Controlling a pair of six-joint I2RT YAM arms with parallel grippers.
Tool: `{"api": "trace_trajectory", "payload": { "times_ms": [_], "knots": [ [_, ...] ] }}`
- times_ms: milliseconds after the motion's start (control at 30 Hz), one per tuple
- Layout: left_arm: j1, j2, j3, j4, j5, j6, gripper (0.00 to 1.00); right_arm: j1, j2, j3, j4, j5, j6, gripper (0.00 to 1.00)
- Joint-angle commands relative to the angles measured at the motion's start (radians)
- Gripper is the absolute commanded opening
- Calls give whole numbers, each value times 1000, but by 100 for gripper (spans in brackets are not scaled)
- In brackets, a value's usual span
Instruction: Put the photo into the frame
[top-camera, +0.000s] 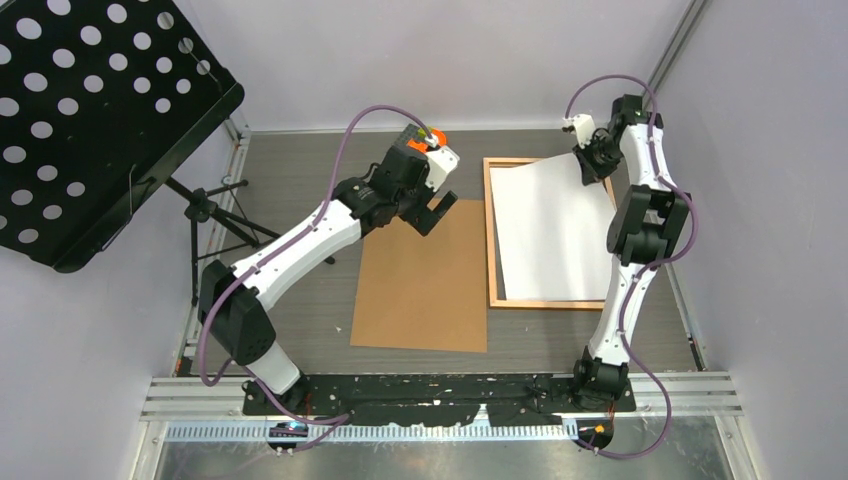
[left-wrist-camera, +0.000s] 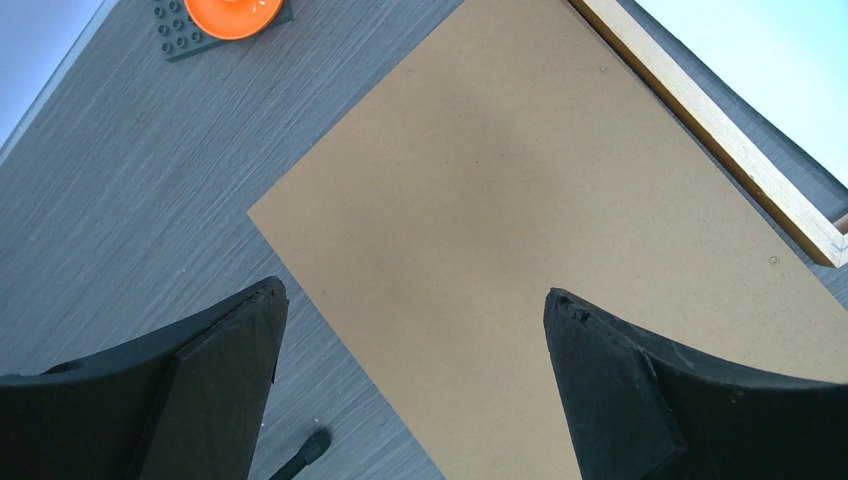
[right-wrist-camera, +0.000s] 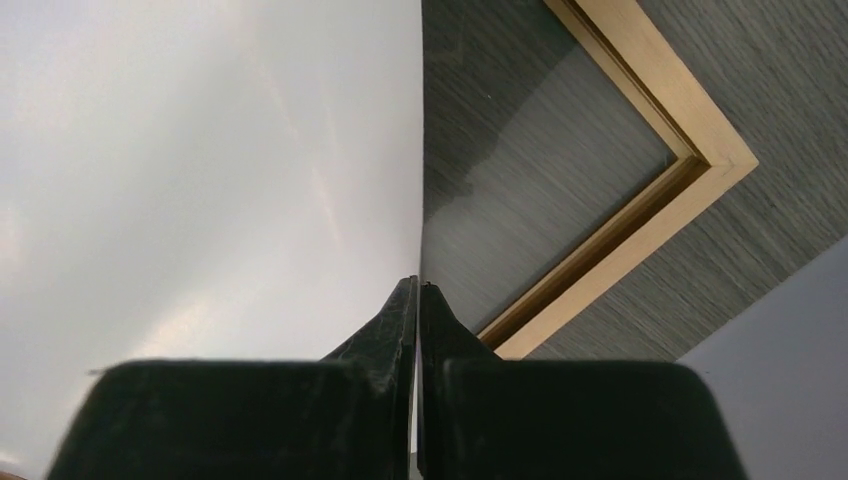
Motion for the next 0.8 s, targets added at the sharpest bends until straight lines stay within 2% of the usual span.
{"api": "trace_trajectory", "payload": {
  "times_ms": [0,233,767],
  "knots": [
    [1,-2,40,16,-1,1,100,4,-3,43,47,-59,122,6],
    [0,-15,31,19,1,-1,100,-7,29,82,92,-49,250,6],
    [1,-13,29,18,14,-7,100,-49,25,61,86,-43,331,6]
  ]
}}
